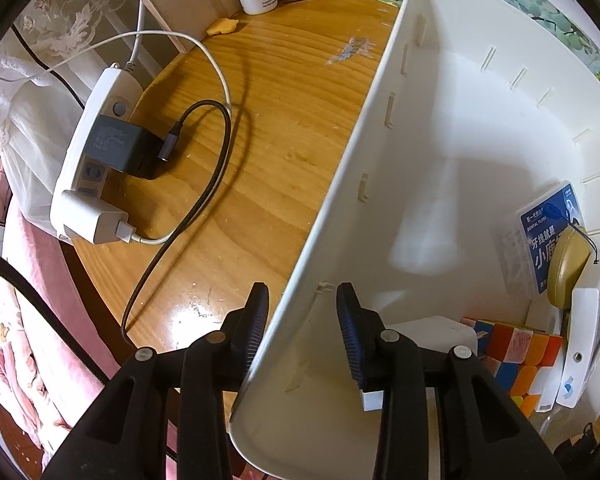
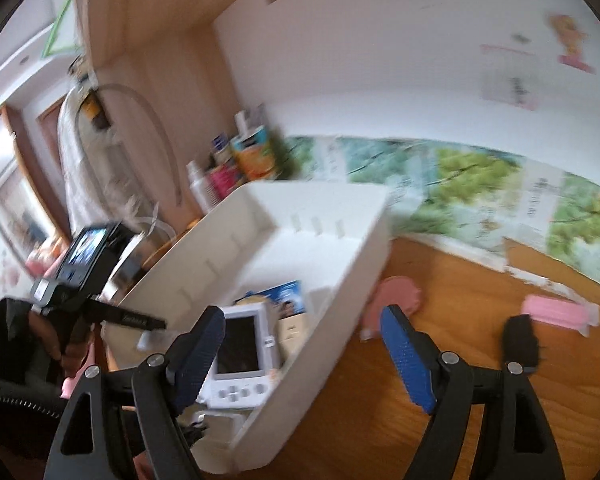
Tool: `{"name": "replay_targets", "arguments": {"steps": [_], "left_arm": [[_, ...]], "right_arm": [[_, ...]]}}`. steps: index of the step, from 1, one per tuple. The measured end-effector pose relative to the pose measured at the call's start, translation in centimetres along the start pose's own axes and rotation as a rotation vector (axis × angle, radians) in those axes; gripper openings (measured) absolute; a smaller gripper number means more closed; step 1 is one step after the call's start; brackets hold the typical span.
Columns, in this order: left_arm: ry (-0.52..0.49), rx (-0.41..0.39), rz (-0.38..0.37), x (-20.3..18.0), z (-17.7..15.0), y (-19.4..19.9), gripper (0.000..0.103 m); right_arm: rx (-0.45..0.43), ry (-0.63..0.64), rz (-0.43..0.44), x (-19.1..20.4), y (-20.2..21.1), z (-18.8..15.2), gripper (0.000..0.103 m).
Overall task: Organize rigid objects
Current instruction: 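Move the right gripper to the black charger plug, then grasp the black charger plug with the right gripper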
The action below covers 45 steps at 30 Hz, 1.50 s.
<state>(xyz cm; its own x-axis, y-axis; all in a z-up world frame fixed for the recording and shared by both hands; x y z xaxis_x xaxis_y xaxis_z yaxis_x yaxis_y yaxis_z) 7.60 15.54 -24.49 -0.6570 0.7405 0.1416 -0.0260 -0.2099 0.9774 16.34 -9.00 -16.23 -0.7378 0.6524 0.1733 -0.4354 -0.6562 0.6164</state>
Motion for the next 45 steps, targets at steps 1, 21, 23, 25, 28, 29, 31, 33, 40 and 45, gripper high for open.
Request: {"name": "replay_targets", "arguments": {"steps": [1,21,23,25,28,29,31,33,40,45], "left_arm": [[-0.005,-0.001,0.000,0.0,0.0,0.0,0.038],[-0.004,-0.001,-0.027,-0.1,1.0,0.1,0.035],[-0.002,0.001,-0.025,-0.2,1.1,0.1,0.035],[-0.001,0.002,-0.021,-0.2,1.0,0.1,0.035],[-0.002,0.004,-0.015,-0.2,1.0,0.0,0.035],[-0.001,0.004,-0.013,-0.3,1.0,0.0,0.035],[0.003,0.008,-0.008,-0.3,1.1,0.0,0.035],[0.005,0.012,-0.001,-0.3,1.1,0.0,0.035],[0.010,0.018,0.018,-0.5,1.2,-0.2,0.035],[0.011,0.016,0.020,-0.7,1.3,-0.2,0.035]], "right_arm": [[-0.015,-0.023,-0.029,-0.8,0.4,-0.1,0.081],[0.003,-0.287,-0.476,-14.1,1.1,-5.1,0.081],[0.015,-0.270,-0.489,-14.4,0.5,-5.4,0.081],[0.032,-0.254,-0.498,-14.6,-0.3,-5.8,0.081],[0.063,-0.239,-0.513,-14.8,-1.6,-6.1,0.081],[0.070,-0.242,-0.518,-14.8,-1.9,-6.1,0.081],[0.077,-0.253,-0.516,-14.9,-2.5,-6.3,0.079],[0.086,-0.251,-0.513,-14.9,-2.9,-6.3,0.072],[0.116,-0.232,-0.488,-14.7,-3.8,-6.1,0.045],[0.118,-0.215,-0.470,-14.5,-3.9,-6.2,0.042]]}}
Point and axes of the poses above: each gripper's, at about its wrist camera, not at the fingertips, and y roughly against the way its jaws point, x to its left, z to its top, the point moved 4 cm from there along -y, roughly the way its jaws point, and after that the axes turned 3 degrees about y, right-handed, at the moved point
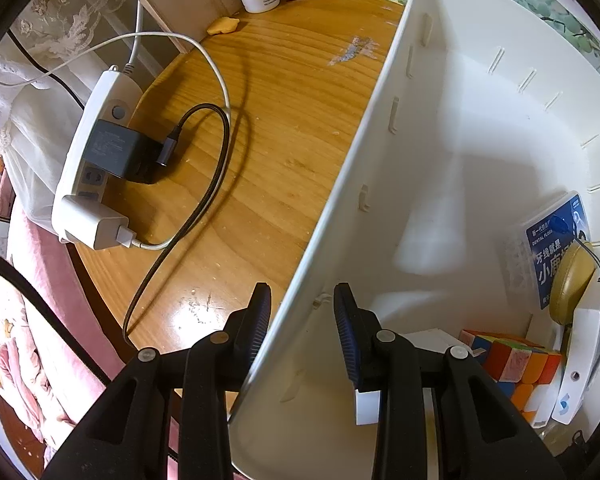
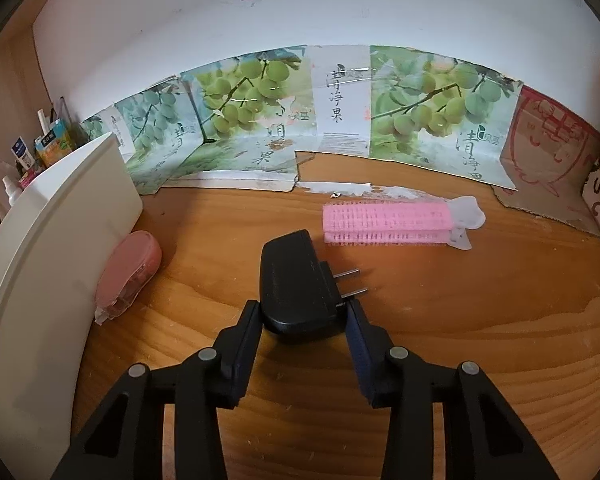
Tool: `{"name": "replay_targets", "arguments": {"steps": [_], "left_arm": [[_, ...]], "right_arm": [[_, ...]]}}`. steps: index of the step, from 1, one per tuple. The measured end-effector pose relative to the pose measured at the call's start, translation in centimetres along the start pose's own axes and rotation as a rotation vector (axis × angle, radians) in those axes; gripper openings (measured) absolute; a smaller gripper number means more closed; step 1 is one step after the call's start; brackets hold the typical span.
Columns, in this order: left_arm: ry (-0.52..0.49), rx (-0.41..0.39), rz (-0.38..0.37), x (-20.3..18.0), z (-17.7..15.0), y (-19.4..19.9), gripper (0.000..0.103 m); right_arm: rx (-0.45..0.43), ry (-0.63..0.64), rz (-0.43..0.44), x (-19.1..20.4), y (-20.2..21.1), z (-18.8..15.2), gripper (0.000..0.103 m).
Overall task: Organize rigid objects
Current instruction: 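Grasp the black charger plug with the right gripper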
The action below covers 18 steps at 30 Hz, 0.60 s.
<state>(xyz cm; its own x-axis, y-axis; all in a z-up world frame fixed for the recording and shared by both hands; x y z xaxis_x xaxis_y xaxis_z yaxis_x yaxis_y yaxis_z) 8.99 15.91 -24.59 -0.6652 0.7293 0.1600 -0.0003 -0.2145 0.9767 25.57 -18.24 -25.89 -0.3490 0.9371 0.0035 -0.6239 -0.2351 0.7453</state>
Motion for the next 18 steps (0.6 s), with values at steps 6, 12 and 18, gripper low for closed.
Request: {"name": "replay_targets", "arguments": {"steps": [6,12,18], "left_arm": [[-0.006,-0.004,0.016,-0.1,0.0,-0.1,0.030],[-0.007,-0.011,0.008,0.3,0.0,0.0,0.030],[-0.011,-0.025,-0.014,0.5,-0.3,0.2,0.029]], "right_arm": [[0.007,0.005,0.027,0.0,0.6,0.0,0.042],[-0.022,-0.003,0.060,0.2,2.3,0.2,0.042],[-0.039,-0.001,0.092,0.9,3.9,0.3,0.041]]}}
Point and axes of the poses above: each gripper's, at about its wrist camera, not at the fingertips, and y roughly against the way its jaws point, x to its left, z to its top, the point moved 4 cm from there along -y, roughly the way its jaws point, and after that the axes turned 3 degrees about y, right-handed, at the moved point
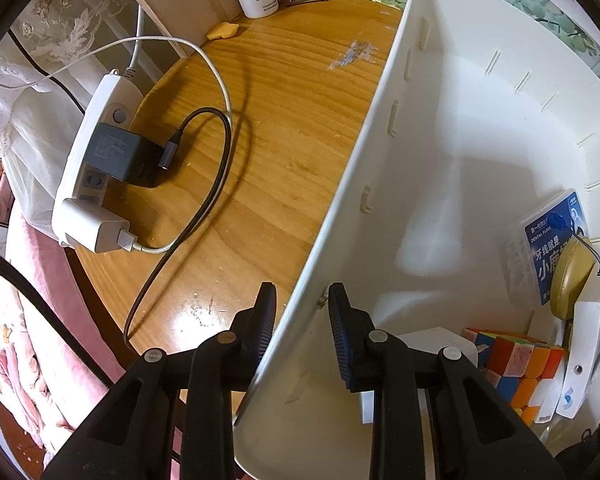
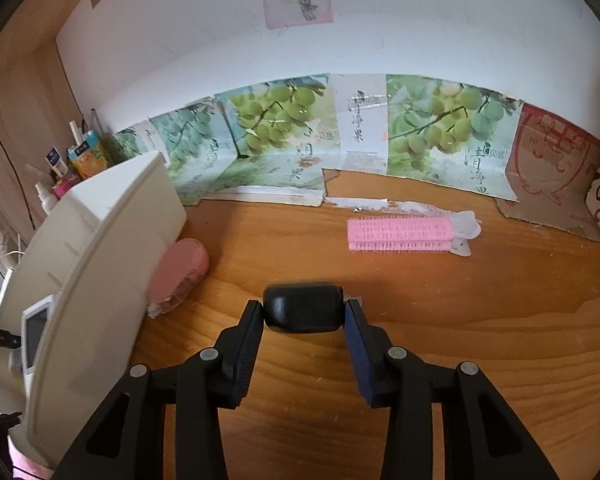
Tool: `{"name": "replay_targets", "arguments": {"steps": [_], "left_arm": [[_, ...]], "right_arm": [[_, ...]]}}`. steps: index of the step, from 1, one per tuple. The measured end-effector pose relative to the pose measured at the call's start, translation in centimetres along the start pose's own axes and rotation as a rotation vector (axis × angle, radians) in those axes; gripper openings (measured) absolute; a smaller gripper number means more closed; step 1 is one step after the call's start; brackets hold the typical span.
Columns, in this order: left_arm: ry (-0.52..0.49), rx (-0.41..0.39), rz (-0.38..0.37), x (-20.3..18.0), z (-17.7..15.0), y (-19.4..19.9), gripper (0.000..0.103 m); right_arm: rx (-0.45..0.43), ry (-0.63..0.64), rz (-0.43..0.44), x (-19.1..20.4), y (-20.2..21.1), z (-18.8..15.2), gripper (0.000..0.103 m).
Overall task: Organize rigid objects
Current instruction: 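Grasp the black charger plug with the right gripper, then carry the black plug into the white tray and open the right gripper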
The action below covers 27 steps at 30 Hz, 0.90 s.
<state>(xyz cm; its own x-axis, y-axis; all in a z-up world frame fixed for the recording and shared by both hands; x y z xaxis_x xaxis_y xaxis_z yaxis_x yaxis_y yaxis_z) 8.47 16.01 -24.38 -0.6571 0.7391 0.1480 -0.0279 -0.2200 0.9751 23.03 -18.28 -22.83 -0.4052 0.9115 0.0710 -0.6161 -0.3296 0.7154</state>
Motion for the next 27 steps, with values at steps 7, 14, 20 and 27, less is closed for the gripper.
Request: {"name": "replay_targets", "arguments": {"steps": [7,14,20,27], "left_arm": [[-0.014,-0.016,-0.030,0.3,-0.3,0.3,0.029],[-0.041,-0.027,-0.052,0.7,-0.8,0.6,0.029],[-0.060,-0.026,-0.055,0.5,-0.7,0.5,0.029],[-0.077,-0.025,-0.057,0.3,-0.8,0.6,0.029]], "right_arm": [[-0.025,0.005,0.034,1.6,2.0,-0.3,0.041],[-0.085,0.009,0.075,3.5,4.7,-0.3,0.041],[-0.158,0.044,0.136,5.8,7.3,0.5,0.041],[-0.230,0.145,0.234,10.0,9.7,1.2,0.041]]}}
Point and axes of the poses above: each gripper's, at about its wrist camera, not at the fingertips, and y roughly against the way its jaws point, x to its left, z to its top, the point moved 4 cm from there along -y, roughly the way its jaws point, and after that the axes turned 3 degrees about y, right-handed, at the moved point
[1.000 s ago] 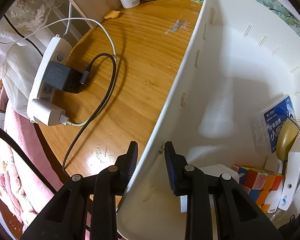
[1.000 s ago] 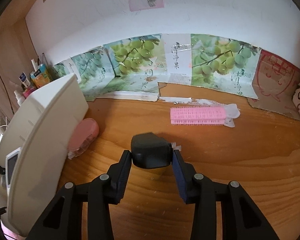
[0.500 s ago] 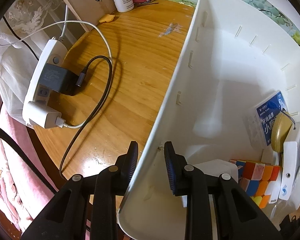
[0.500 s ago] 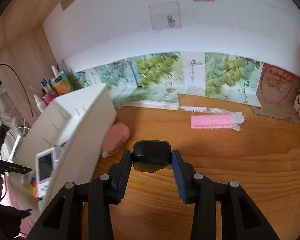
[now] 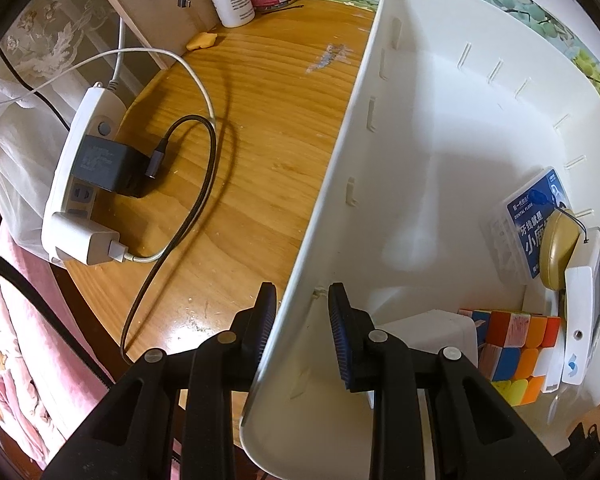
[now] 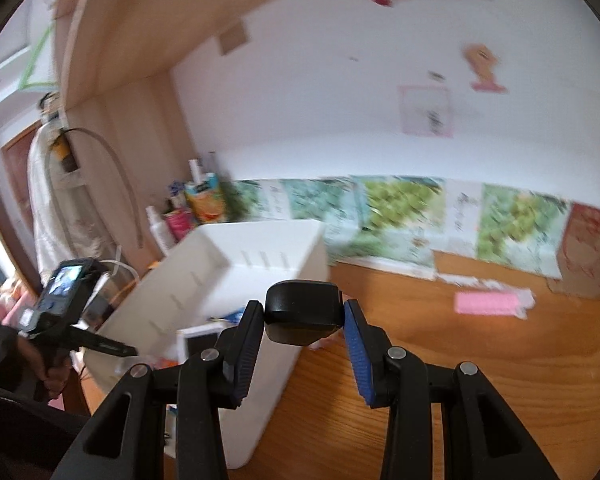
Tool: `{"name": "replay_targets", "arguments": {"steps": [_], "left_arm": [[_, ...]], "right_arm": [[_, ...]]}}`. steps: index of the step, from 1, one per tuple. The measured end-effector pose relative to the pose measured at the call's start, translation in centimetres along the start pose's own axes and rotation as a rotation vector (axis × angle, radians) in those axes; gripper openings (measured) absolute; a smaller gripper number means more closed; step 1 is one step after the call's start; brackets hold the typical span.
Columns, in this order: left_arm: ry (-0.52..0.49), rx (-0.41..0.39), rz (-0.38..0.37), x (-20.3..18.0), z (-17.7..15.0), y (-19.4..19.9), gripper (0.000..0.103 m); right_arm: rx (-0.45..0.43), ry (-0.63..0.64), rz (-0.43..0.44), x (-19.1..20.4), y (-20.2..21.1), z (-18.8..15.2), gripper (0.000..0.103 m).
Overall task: Organize rigid objects
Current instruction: 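Carry the black plug into the white tray and open the right gripper, then move the open right gripper toward the pink hair roller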
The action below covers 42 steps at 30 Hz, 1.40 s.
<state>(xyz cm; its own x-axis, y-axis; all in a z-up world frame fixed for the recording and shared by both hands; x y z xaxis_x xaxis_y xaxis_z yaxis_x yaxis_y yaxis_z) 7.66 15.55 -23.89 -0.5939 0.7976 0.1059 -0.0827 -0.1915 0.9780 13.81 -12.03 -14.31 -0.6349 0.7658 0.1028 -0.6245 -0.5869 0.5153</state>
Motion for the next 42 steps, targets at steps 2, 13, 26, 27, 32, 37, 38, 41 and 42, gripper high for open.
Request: {"name": "replay_targets", "arguments": {"steps": [2,13,26,27,32,37,38,41,42], "left_arm": [[0.000,0.000,0.000,0.0,0.0,0.0,0.029],[-0.004,-0.002,-0.007,0.0,0.0,0.0,0.029],[-0.002,0.001,-0.002,0.0,0.0,0.0,0.029],[-0.002,0.002,0.000,0.0,0.0,0.0,0.029],[-0.008,0.003,0.008,0.0,0.0,0.1,0.029],[-0.025,0.000,0.025,-0.3,-0.2,0.2,0.029],[-0.024,0.001,0.026,-0.3,-0.2,0.2,0.029],[-0.017,0.003,0.029,-0.2,-0.2,0.2,0.029],[-0.014,0.005,0.032,-0.2,-0.1,0.2,0.029]], "right_arm": [[-0.009,0.042,0.026,1.3,0.1,0.3,0.041],[0.010,0.270,0.218,9.0,-0.6,0.3,0.041],[0.021,0.264,0.224,8.9,-0.8,0.0,0.062],[0.018,0.255,0.215,8.6,-0.8,0.1,0.066],[0.012,0.211,0.173,7.2,-1.0,0.2,0.080],[0.011,0.162,0.094,5.1,-1.2,0.1,0.081],[0.012,0.144,0.074,4.4,-1.3,0.0,0.081],[0.009,0.091,0.023,2.4,-1.4,0.0,0.082],[0.008,0.069,0.001,1.5,-1.4,0.0,0.082]]}}
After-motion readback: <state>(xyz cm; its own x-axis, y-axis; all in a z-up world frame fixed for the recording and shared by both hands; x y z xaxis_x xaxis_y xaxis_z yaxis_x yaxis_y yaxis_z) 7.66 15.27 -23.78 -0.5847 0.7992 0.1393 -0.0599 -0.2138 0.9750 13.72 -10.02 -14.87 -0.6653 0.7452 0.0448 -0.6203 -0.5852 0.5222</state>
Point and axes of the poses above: each gripper's, at about its wrist camera, not at the fingertips, and y roughly against the way its jaws point, x to its left, z to its top, the point moved 4 cm from there along -y, roughly the way its jaws point, and after that the axes turned 3 degrees about y, right-handed, at the moved point
